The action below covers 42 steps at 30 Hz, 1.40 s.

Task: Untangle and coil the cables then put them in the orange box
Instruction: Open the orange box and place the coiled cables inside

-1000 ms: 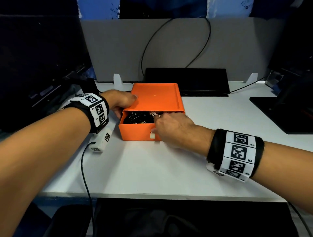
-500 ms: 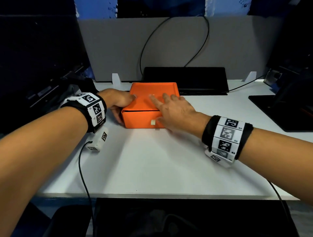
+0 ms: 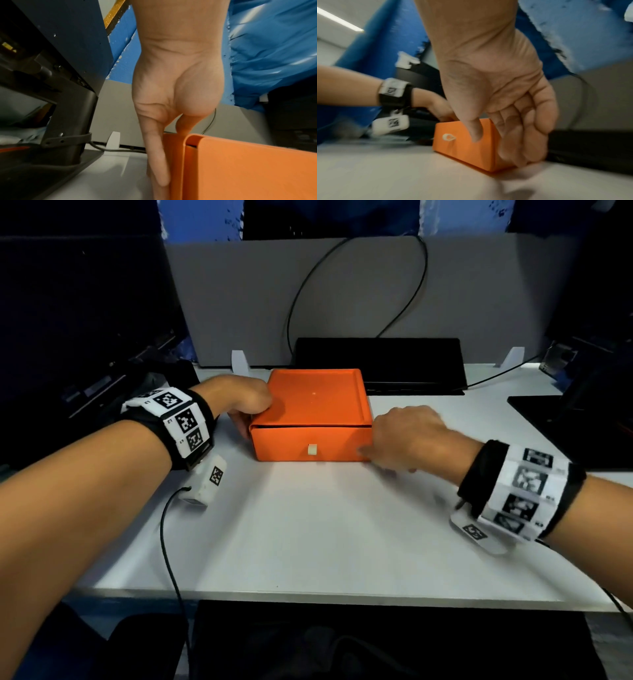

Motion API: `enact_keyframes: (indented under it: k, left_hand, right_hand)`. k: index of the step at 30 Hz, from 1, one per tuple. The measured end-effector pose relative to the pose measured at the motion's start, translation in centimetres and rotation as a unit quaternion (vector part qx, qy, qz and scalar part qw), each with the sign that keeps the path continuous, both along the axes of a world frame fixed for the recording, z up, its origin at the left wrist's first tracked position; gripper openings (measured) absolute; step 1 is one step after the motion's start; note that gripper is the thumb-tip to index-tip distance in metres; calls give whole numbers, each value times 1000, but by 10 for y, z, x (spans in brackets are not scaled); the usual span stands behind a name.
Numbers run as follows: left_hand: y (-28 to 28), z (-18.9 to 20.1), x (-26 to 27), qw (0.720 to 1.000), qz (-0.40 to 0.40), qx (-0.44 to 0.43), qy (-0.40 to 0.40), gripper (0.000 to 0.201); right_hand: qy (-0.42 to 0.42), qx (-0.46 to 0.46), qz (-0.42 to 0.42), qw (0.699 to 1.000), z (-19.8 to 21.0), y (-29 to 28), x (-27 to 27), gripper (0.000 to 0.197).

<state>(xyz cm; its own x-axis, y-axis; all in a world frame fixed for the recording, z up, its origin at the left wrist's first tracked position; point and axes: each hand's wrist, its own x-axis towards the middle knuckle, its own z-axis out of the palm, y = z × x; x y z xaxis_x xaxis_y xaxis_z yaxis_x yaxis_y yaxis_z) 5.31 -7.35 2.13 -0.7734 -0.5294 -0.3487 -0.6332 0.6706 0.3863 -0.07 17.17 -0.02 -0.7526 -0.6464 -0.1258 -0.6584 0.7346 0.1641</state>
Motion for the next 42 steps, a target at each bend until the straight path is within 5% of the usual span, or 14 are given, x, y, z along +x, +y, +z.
enact_keyframes:
  k: [5, 15, 21, 24, 26, 30, 37, 42]
  left_hand:
    - [0, -6, -5, 999, 24, 40, 0, 28]
    - [-10, -6, -4, 997, 9, 66, -24, 34]
    - [-15, 1, 10, 996, -52, 66, -35, 56]
    - [-19, 3, 22, 988, -119, 71, -72, 83]
    - [-23, -5, 22, 987, -137, 23, -75, 94]
    - [-28, -13, 15, 989, -145, -26, -34, 91]
    - [-29, -10, 5, 991, -125, 12, -37, 79]
    - [-25, -6, -1, 990, -98, -34, -92, 93]
  right_hand:
    - [32, -22, 96, 995, -16, -33, 41, 51]
    - [33, -7, 78, 996, -25, -88, 24, 22]
    - [57, -18, 58, 997, -1, -50, 5, 33]
    - [97, -4, 1, 995, 11, -18, -22, 68]
    - [17, -26, -26, 999, 2, -9, -41, 88]
    - [-172, -152, 9, 973, -20, -16, -57, 38]
    - [-180, -179, 42, 966, -15, -22, -59, 24]
    - [-201, -143, 27, 969, -9, -18, -60, 31]
